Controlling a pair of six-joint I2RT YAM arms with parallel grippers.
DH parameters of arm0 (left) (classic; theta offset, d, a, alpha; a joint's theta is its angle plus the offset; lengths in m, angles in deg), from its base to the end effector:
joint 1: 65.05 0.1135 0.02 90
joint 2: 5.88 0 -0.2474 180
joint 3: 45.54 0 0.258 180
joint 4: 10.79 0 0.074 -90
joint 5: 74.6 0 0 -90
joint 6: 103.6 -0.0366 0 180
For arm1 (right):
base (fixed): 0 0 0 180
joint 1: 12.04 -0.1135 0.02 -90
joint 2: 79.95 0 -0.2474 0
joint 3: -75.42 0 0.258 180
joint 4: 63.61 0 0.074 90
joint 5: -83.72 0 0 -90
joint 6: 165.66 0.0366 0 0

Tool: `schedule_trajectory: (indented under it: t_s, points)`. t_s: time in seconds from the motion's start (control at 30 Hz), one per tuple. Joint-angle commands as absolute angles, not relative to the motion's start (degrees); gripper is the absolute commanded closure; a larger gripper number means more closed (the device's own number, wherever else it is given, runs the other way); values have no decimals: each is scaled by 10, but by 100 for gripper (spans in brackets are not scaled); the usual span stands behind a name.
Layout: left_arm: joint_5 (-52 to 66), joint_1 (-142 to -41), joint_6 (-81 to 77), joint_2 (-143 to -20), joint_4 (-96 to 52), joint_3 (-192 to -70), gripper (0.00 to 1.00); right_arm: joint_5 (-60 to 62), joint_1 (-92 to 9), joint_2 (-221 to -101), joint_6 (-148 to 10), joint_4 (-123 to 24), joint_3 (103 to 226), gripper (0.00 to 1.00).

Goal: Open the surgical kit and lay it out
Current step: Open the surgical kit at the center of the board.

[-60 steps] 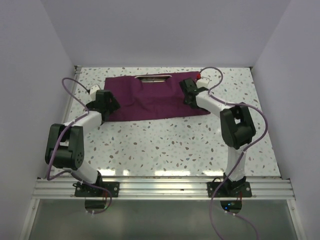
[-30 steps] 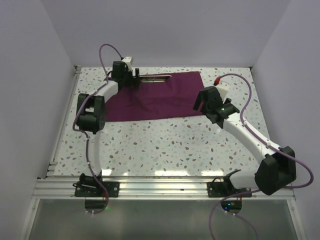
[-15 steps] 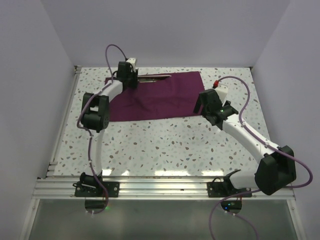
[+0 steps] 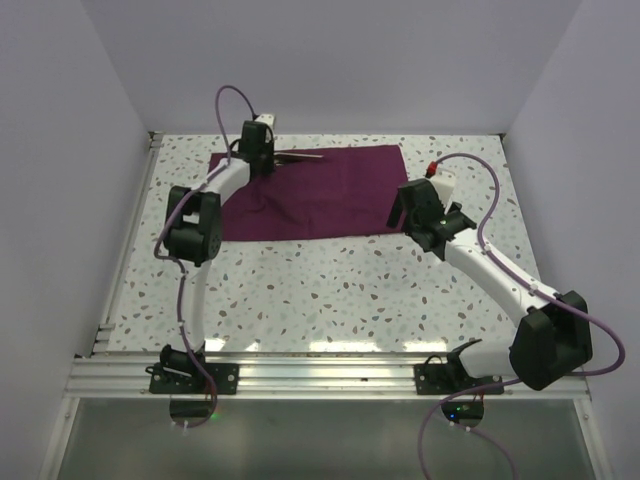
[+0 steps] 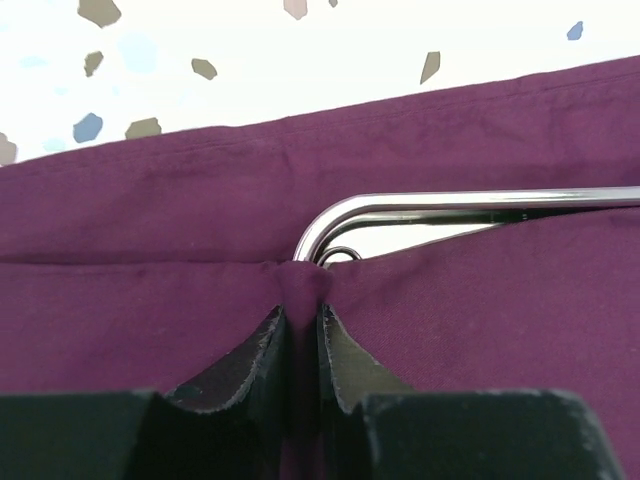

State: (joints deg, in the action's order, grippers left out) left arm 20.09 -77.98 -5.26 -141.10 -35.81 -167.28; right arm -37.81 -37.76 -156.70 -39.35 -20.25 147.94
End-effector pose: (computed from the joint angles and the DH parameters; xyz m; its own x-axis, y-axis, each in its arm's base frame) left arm 0.5201 -0.1163 0.1589 -0.6236 -0.0052 -0.7817 0.0709 0.9955 -0.0632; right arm 0.2710 0.1093 0.2576 -0.5669 0.2872 -0.7721 0.3519 0.9319 0.0882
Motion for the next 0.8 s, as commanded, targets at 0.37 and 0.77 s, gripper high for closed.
schedule_trajectory:
  t_s: [0.37,0.77]
  points:
    - [255,-807,-65,-1291,-367,-1686,97,-385,-379,-1563,-402,-225,1474,2]
    - [353,-905,-27,-978,-300,-1292,100,-358,-380,-1547,-418,-271,1457,2]
